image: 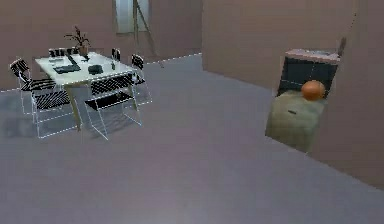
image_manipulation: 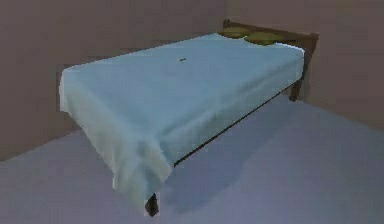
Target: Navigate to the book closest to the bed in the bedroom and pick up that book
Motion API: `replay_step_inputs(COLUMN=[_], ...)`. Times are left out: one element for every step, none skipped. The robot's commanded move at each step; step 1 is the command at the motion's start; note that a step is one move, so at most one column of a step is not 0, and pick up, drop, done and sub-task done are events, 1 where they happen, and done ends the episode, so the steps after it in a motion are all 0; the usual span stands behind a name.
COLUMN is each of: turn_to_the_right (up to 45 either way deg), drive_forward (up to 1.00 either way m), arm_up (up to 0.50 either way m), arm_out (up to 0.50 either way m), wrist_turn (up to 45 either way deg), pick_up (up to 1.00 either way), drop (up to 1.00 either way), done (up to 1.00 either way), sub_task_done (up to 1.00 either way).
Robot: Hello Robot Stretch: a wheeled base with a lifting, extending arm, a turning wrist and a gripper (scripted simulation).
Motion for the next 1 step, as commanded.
replay_step_inputs(turn_to_the_right=[0.0], drive_forward=[1.00], arm_up=[0.00], arm_out=[0.00], wrist_turn=[0.0], pick_up=[0.00], drop=[0.00], done=[0.00], sub_task_done=[0.00])
